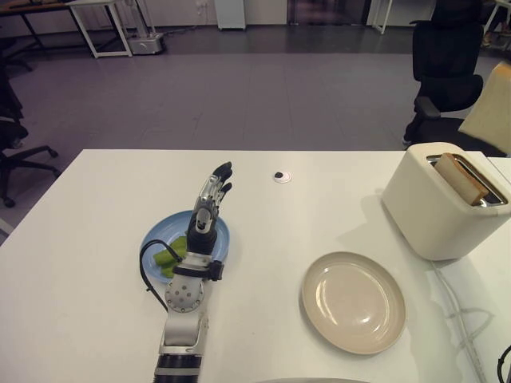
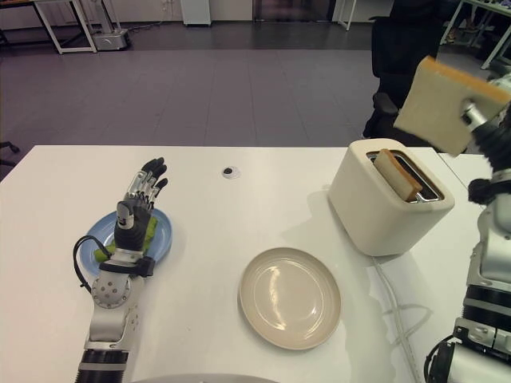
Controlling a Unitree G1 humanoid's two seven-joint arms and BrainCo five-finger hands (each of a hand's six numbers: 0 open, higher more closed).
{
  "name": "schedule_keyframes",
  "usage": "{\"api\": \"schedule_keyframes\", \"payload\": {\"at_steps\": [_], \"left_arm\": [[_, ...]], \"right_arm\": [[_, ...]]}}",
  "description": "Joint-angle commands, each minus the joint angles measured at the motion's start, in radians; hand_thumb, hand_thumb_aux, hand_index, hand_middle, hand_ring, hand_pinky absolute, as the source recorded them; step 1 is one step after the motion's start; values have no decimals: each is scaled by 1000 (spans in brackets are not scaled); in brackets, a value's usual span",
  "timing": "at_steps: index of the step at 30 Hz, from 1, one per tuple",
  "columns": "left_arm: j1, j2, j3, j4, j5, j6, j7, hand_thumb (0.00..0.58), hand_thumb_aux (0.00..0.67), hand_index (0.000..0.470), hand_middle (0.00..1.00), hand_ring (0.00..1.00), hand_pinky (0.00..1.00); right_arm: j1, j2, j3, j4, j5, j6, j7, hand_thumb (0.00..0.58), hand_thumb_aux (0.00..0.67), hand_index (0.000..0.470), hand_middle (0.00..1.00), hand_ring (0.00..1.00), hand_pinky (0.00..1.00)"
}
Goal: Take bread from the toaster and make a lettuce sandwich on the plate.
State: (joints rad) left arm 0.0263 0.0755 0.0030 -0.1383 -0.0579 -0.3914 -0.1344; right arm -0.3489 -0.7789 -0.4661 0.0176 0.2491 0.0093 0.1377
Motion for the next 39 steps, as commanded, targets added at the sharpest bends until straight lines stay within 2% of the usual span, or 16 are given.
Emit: {"api": "schedule_keyframes", "payload": {"at_steps": [1, 3, 5, 8, 11, 16, 23, 27, 28, 29, 30, 35, 39], "left_arm": [[1, -6, -10, -3, 12, 9, 5, 0, 0, 0, 0, 0, 0], [1, -6, -11, -5, 12, 10, 5, 0, 0, 0, 0, 0, 0], [2, -5, -12, -8, 12, 11, 6, 0, 0, 0, 0, 0, 0], [2, -5, -16, -12, 12, 15, 8, 0, 0, 0, 0, 0, 0], [1, -4, -17, -12, 13, 17, 8, 0, 0, 0, 0, 0, 0], [1, 0, -16, -13, 12, 20, 8, 0, 0, 0, 0, 0, 0], [1, 9, -6, -7, 9, 19, 8, 0, 0, 0, 0, 0, 0], [4, 20, 7, -9, 4, 20, 6, 0, 0, 0, 0, 0, 0], [3, 23, 12, -9, 4, 20, 5, 0, 0, 0, 0, 0, 0], [2, 27, 17, -8, 6, 19, 5, 0, 0, 0, 0, 0, 0], [0, 30, 21, -7, 6, 18, 4, 0, 0, 0, 0, 0, 0], [-7, 75, 61, -8, 37, 23, 8, 0, 0, 0, 0, 0, 0], [-6, 211, 111, 47, 204, 26, 21, 0, 0, 0, 0, 0, 0]], "right_arm": [[1, 40, -11, -167, 153, 168, 45, 580, 670, 470, 0, 0, 0], [39, 51, 8, -286, 303, 298, 116, 580, 670, 470, 0, 0, 0], [129, 37, 62, -420, 449, 411, 245, 580, 670, 470, 0, 0, 0], [273, 14, 124, -538, 534, 466, 419, 580, 670, 470, 0, 0, 0], [393, 17, 186, -556, 509, 444, 553, 580, 670, 470, 0, 0, 0], [500, 47, 362, -448, 316, 340, 651, 580, 670, 470, 0, 0, 0], [515, 28, 409, -216, 93, 176, 692, 580, 670, 470, 0, 0, 0], [531, 27, 444, -186, 25, 101, 728, 580, 670, 470, 0, 0, 0], [533, 27, 455, -191, 11, 87, 734, 564, 557, 391, 0, 0, 0], [535, 27, 463, -198, -1, 73, 738, 71, 42, 29, 0, 0, 0], [536, 30, 467, -205, -10, 62, 737, 0, 0, 0, 0, 0, 0], [477, 88, 384, -249, 33, -11, 668, 0, 0, 0, 0, 0, 0], [428, 107, 292, -299, 92, -28, 629, 0, 0, 0, 0, 0, 0]]}}
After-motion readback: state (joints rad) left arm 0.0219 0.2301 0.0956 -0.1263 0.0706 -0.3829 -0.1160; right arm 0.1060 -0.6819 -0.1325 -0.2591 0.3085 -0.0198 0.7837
